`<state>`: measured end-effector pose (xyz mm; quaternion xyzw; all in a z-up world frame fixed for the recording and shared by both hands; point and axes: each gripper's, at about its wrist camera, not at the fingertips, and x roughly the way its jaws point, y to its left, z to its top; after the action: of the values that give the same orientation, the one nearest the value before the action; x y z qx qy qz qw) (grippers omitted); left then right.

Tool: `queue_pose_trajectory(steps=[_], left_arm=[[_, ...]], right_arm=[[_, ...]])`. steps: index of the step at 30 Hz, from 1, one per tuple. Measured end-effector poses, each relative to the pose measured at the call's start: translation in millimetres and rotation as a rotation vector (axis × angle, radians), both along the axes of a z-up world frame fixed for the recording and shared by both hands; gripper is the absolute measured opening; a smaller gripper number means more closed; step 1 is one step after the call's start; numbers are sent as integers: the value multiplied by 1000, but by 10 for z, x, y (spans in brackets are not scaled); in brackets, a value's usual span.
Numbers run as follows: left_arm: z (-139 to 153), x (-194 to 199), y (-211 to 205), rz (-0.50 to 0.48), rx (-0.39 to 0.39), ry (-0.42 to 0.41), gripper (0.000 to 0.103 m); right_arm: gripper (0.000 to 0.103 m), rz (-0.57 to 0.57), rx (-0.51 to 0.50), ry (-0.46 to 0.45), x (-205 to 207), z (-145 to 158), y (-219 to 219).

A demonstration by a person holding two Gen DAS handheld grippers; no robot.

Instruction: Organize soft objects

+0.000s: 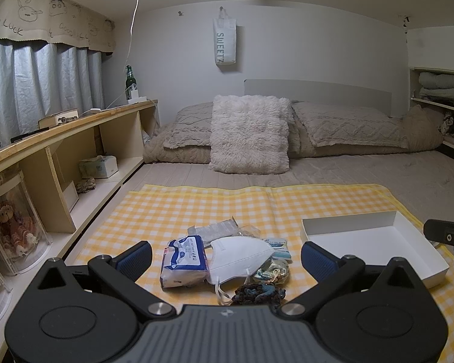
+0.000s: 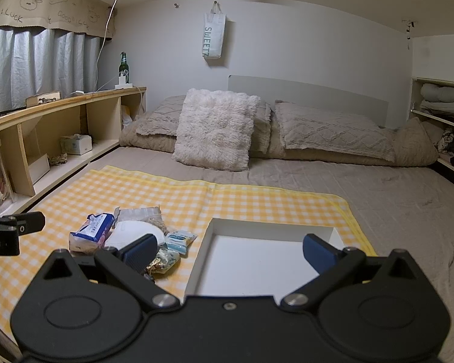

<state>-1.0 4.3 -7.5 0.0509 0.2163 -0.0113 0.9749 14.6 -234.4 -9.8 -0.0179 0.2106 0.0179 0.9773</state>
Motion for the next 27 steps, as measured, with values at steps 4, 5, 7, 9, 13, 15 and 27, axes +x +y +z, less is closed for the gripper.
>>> queue_pose_trajectory(steps=[4,5,7,9,13,15,27], left_arm=[[-6,-4,1,1,-1,0,103],[5,1,-3,0,0,1,103],[5,1,-3,0,-1,0,103],[2,1,-2,0,-1,1,103],[0,-1,-1,0,-1,1,103],[3,1,-3,0,-1,1,103],[5,2,-3,2,-2,1,103]], right_arm=[[103,-1,0,1,-6,-8,-5],[103,0,0,1,-5,-7,-5],[103,1,-1,0,-11,-12,-2],[103,1,-2,1,-14,-10,1],[103,-1,-2,1,10,-19,-11],[103,-1,-2,1,6,-18,-8],[103,0,-4,2,7,-16,-5]])
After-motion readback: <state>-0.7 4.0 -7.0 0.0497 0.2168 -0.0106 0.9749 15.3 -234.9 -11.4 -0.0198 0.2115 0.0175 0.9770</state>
